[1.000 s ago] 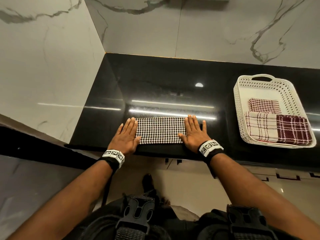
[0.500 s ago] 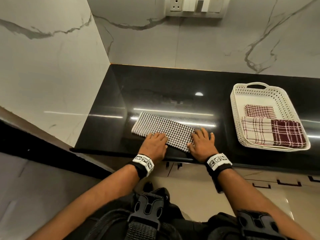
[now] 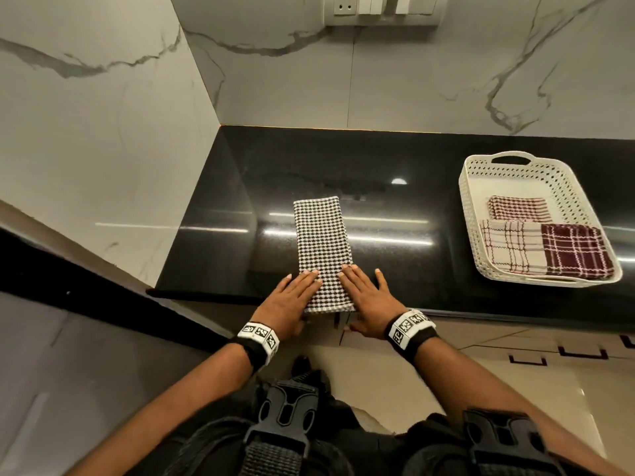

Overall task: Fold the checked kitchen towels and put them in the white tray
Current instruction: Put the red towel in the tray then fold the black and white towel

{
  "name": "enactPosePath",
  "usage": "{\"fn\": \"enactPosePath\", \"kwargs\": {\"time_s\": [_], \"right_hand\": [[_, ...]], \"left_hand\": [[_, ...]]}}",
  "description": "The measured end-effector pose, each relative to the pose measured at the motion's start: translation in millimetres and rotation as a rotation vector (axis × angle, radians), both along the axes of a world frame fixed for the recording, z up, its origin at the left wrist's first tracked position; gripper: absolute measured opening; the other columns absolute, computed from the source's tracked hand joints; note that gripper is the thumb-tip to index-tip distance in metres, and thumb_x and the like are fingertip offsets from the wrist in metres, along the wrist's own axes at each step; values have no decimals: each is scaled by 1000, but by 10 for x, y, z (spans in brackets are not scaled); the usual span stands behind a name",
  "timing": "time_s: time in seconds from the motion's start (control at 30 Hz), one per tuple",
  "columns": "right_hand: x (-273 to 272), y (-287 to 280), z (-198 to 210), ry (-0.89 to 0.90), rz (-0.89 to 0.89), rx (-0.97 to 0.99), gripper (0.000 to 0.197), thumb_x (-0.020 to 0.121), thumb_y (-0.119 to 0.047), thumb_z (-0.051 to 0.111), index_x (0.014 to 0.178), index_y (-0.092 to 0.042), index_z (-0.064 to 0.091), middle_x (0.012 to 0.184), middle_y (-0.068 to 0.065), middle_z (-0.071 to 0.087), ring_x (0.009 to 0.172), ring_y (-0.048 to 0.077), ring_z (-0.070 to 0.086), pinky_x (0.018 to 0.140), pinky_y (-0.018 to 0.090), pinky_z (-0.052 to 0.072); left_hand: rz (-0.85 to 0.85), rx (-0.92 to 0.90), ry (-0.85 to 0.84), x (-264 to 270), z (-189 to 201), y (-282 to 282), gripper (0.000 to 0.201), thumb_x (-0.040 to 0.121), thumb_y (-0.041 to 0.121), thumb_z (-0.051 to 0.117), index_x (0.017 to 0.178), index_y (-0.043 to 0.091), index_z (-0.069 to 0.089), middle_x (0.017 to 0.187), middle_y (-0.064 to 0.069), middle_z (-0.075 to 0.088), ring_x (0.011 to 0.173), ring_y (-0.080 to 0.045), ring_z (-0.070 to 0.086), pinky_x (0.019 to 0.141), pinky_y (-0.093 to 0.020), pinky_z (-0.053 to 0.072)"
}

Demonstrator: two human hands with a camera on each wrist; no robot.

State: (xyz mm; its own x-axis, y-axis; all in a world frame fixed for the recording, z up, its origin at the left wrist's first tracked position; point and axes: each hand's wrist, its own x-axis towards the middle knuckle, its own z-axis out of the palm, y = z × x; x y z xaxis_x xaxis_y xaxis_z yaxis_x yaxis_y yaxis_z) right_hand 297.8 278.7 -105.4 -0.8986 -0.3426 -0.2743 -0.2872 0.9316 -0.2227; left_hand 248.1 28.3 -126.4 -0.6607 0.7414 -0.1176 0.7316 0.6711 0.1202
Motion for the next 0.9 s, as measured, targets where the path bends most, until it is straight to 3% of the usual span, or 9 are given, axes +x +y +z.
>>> {"fn": "enactPosePath", "kwargs": {"time_s": [0.07, 0.13, 0.3, 0.37, 0.43, 0.5, 0.57, 0.73, 0.9], "right_hand": [[-33, 35, -28, 7, 22, 40, 103, 87, -32, 68, 158, -21, -5, 165, -2, -14, 149, 15, -16, 119, 60, -6], [15, 21, -65, 48, -9, 8, 94, 88, -24, 66, 159, -22, 4, 167, -1, -2, 152, 17, -6, 120, 60, -3], [215, -67, -226, 232, -161, -226, 61, 83, -9, 67, 140, -25, 51, 151, -3, 47, 145, 26, 34, 116, 62, 21], [219, -143, -186, 242, -280, -355, 38, 90, -15, 63, 126, -27, 62, 137, -6, 59, 137, 24, 41, 114, 54, 25], [186, -231, -81, 197, -414, -463, 17, 98, -27, 54, 113, -27, 63, 116, -4, 64, 122, 20, 46, 102, 44, 32], [86, -312, 10, 136, -553, -545, 14, 100, -34, 50, 100, -23, 60, 96, -4, 61, 104, 21, 52, 88, 39, 36], [-51, -364, 78, 120, -678, -641, 18, 100, -34, 51, 91, -19, 56, 84, -5, 61, 89, 23, 58, 81, 42, 44], [-344, -441, 137, 44, -805, -534, 25, 101, -36, 45, 95, -12, 52, 92, 10, 68, 86, 33, 64, 74, 43, 51], [-404, -553, 110, 55, -825, -330, 22, 102, -33, 42, 101, -11, 44, 95, 18, 67, 86, 42, 63, 70, 43, 47]], "left_hand": [[64, 91, 6, 46, -25, 36, 88, 73, 15, 71, 152, 19, 32, 162, -3, 27, 148, -21, 28, 120, -46, 24], [84, 185, -16, 58, -10, 47, 84, 72, 3, 70, 149, 19, 40, 159, -3, 34, 146, -22, 34, 120, -46, 26], [191, 472, -213, 41, 42, -68, 65, 68, -13, 66, 124, 20, 65, 139, 0, 59, 131, -17, 52, 114, -38, 38], [331, 614, -362, 28, 150, -91, 53, 73, -11, 57, 114, 21, 66, 120, 5, 67, 115, -12, 60, 103, -30, 46], [429, 697, -413, 5, 264, -68, 35, 82, -3, 54, 106, 21, 65, 101, 7, 68, 95, -9, 63, 87, -26, 49], [490, 725, -401, -79, 336, -24, 8, 95, 15, 56, 98, 19, 61, 90, 7, 66, 82, -10, 62, 73, -27, 47], [553, 707, -399, -212, 367, 35, 18, 99, 33, 54, 97, 16, 58, 90, 1, 68, 82, -15, 64, 72, -32, 49], [663, 520, -406, -507, 348, 193, 23, 102, 37, 48, 91, 17, 47, 97, -16, 67, 90, -37, 63, 75, -39, 48], [667, 367, -306, -607, 360, 321, 27, 103, 37, 43, 111, 11, 46, 106, -18, 66, 96, -41, 63, 78, -43, 46]]}}
